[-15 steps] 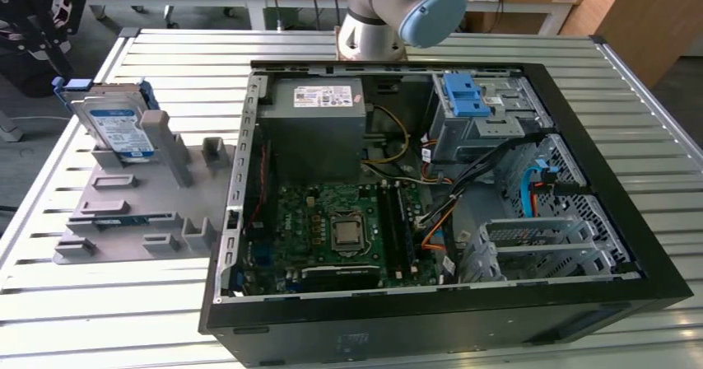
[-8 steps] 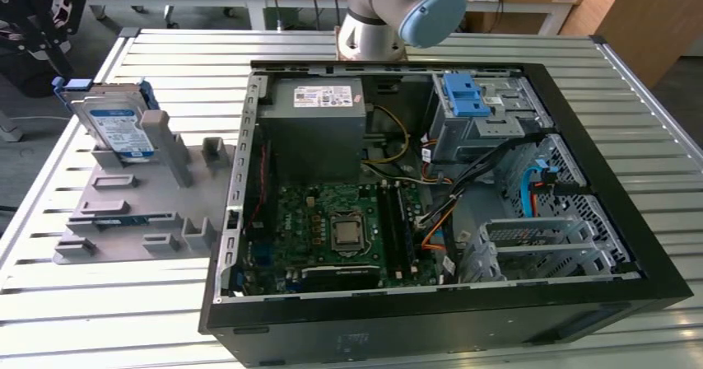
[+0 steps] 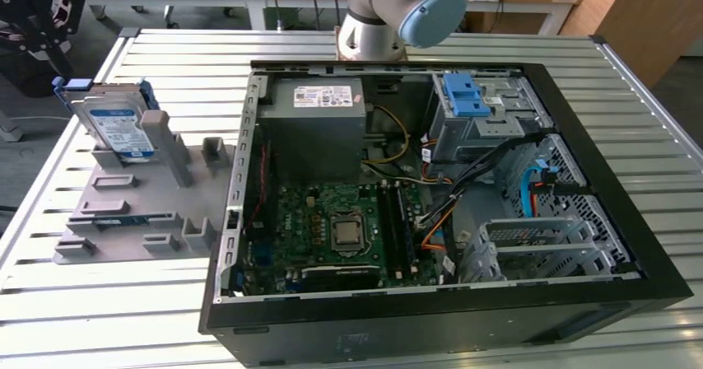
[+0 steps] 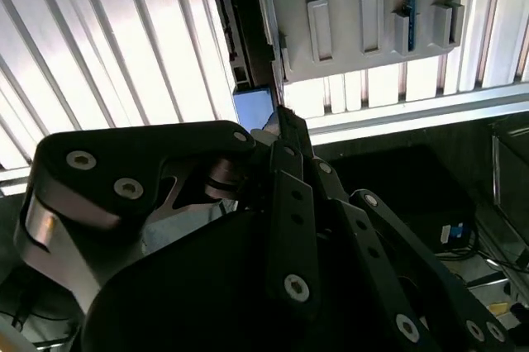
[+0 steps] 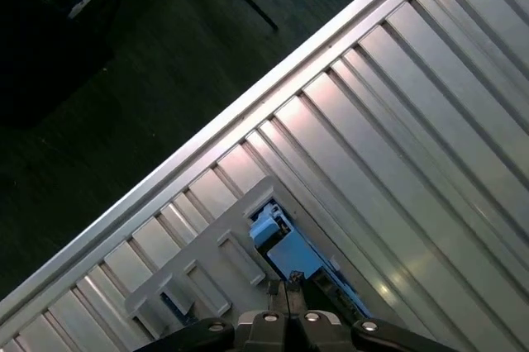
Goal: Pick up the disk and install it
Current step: 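Pick up the disk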
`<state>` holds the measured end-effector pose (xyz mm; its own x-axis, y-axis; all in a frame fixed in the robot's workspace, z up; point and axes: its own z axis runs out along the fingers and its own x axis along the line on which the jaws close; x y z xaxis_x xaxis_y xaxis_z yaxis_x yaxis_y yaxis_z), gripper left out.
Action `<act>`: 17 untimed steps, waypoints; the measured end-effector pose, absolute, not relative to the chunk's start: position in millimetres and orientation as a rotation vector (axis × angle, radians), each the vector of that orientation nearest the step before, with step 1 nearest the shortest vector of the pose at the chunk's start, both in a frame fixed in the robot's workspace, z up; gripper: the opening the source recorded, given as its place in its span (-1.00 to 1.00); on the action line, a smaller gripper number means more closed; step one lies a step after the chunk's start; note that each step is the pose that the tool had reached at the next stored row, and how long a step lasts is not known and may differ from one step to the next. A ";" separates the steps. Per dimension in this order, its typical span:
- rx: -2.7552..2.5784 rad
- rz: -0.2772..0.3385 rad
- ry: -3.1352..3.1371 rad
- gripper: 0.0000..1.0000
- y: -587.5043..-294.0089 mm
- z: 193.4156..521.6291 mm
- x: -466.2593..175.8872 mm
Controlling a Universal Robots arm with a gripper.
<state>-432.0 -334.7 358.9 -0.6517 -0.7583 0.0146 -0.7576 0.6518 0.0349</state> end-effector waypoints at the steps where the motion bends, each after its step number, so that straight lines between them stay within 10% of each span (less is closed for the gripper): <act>1: 1.323 -0.040 -2.818 -0.79 -334.7 358.9 -432.0; 17: 1.707 -0.026 -2.610 -0.79 -334.7 356.9 -432.0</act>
<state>-432.0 -334.7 356.9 -0.4006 -0.9162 0.0103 -0.9158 0.4008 0.0263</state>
